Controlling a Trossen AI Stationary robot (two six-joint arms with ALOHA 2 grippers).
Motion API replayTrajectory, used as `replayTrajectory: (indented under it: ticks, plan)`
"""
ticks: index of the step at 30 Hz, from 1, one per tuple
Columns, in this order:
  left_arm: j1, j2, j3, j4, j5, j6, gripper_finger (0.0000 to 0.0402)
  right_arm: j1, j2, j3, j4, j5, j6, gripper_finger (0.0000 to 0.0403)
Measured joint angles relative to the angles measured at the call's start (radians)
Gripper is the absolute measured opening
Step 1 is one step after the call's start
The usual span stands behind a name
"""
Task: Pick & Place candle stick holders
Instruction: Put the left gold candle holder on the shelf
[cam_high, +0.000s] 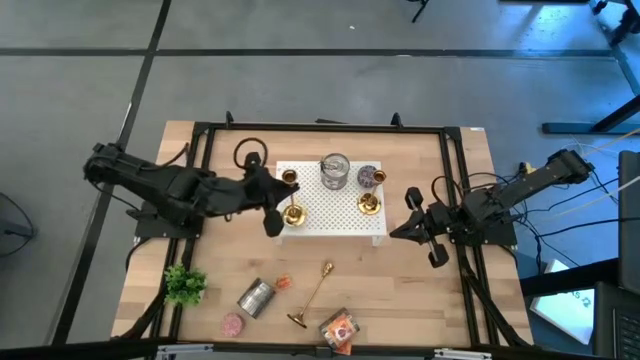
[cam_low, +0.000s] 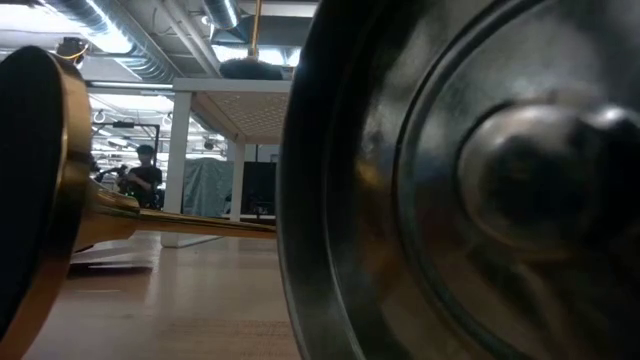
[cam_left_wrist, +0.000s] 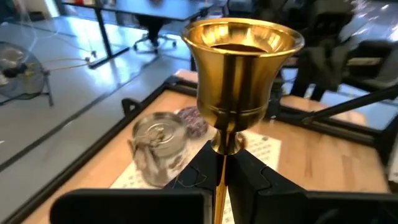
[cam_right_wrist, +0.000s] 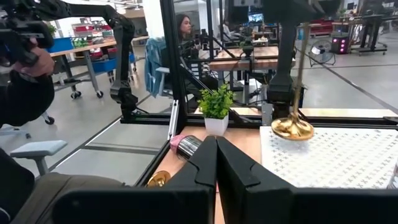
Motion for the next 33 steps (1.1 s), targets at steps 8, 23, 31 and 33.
replayTrajectory:
  ticks: [8,23,31,33]
  plan:
    - [-0.031,0.060,-0.002,0.002,-0.046,0.002,0.0012,0.000,0.000,0.000,-0.002,0.001,0.000,0.0005]
    - [-0.075,0.066,-0.003,-0.010,-0.160,-0.022,0.0012,0.000,0.000,0.000,-0.003,0.001,0.006,0.0005]
    - [-0.075,0.066,-0.003,-0.017,-0.164,-0.025,0.0012,0.000,0.000,0.000,-0.003,0.000,0.006,0.0005]
    - [-0.075,0.066,-0.003,-0.017,-0.164,-0.025,0.0012,0.000,0.000,0.000,-0.003,0.000,0.006,0.0005]
